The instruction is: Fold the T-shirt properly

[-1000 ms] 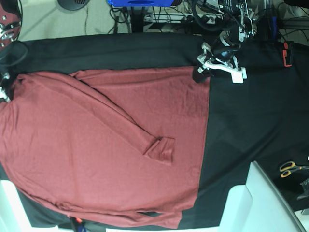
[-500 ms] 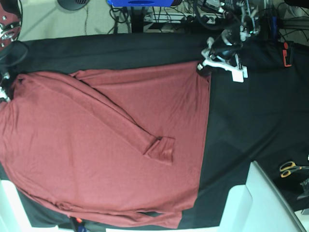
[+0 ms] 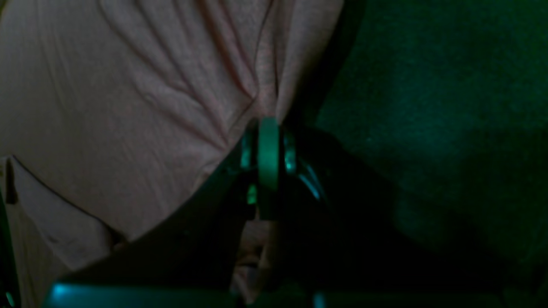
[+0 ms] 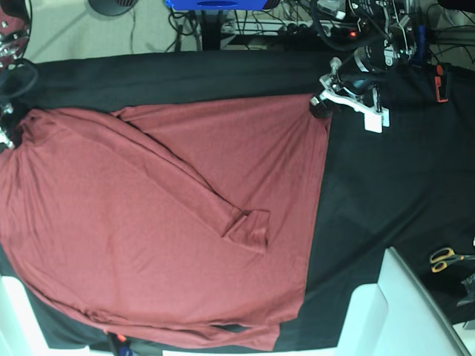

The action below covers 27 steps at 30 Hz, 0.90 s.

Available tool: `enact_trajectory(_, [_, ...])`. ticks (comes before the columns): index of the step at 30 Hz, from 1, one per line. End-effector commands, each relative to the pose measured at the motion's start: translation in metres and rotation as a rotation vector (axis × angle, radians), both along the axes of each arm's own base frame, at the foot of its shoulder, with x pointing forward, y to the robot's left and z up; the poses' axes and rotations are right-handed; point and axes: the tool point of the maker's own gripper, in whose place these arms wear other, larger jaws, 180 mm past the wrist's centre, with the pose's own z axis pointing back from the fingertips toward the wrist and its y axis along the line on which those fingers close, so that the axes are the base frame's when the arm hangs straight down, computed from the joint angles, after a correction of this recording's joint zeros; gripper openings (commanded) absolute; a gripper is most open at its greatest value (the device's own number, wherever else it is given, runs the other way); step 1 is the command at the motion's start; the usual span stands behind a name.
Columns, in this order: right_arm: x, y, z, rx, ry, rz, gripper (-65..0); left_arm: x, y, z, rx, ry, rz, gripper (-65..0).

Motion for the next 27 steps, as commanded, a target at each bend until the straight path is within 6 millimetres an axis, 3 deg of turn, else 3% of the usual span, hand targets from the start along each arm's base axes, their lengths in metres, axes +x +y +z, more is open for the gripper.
enact_trajectory(1, [0.003, -0.016, 0.011, -0.040, -0.002, 0.002, -64.8, 0.005, 0.006, 0.007, 0.011, -0.029, -0.002, -65.0])
enact_trajectory(15, [0.005, -0.020, 0.010, -0.046, 0.018, -0.020, -64.8, 0.011, 0.002, 0.010, 0.005, -0.044, -0.008, -65.0])
enact_trajectory(20, [0.019, -0.006, 0.008, -0.077, 0.055, 0.086, -65.0, 0.017, -0.002, 0.011, -0.007, -0.035, -0.030, -65.0])
enact_trajectory(27, [0.019, -0.027, 0.008, -0.113, 0.119, -0.045, -65.0, 0.036, -0.012, 0.019, -0.031, -0.023, -0.089, -65.0])
